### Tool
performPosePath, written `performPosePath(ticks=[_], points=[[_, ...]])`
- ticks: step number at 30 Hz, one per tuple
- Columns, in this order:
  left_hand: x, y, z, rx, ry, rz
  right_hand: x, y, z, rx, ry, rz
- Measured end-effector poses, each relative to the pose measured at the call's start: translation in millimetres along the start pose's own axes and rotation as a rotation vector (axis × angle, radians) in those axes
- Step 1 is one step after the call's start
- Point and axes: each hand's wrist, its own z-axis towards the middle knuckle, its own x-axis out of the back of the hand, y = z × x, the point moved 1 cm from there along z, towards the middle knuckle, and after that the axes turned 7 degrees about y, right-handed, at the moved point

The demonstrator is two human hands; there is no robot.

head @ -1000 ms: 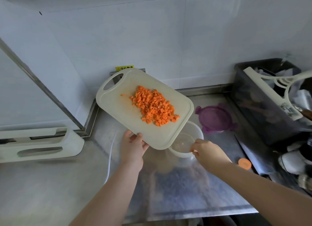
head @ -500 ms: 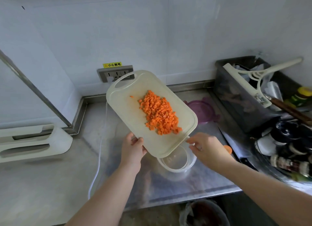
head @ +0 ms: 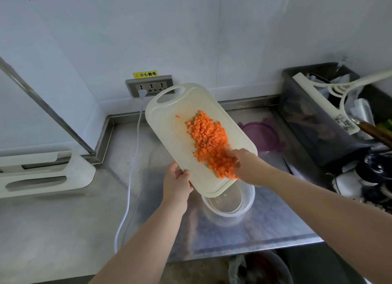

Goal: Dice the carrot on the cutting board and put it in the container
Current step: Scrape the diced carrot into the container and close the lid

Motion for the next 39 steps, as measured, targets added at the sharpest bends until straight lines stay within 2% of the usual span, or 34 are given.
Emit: performPosePath(ticks=[8,16,20,26,34,37,39], points=[[-3.4,-6.2,4.2,0.013,-0.008,-0.041,-10.2,5.3,-35.6,0.060,-0.064,-0.025],[-1.3,-11.6,3.4,-0.035,-0.047,-0.029,55.1,-29.5,41.0,0.135,0.224,-0.033],[1.5,-15.3,4.8,-0.060,-0.052,-0.021,45.9,-29.4,62.2,0.114,0.112,-0.188],[0.7,-18.0,8.1,-0.017,-0.014,-0.066,16.0,-14.0,42.4,0.076,0.054,-0.187],[-0.8,-16.8,11.2,-0.019,-0.003,-0.085,-10.8,4.4,-7.8,0.094,-0.058,-0.073],[-1.5,-16.1,10.6,-0.023,-0.003,-0.086,-13.3,6.5,-25.7,0.115,-0.136,-0.104],[-1.4,-15.7,9.9,-0.018,-0.006,-0.085,-2.8,1.7,-28.8,0.130,-0.117,-0.075]])
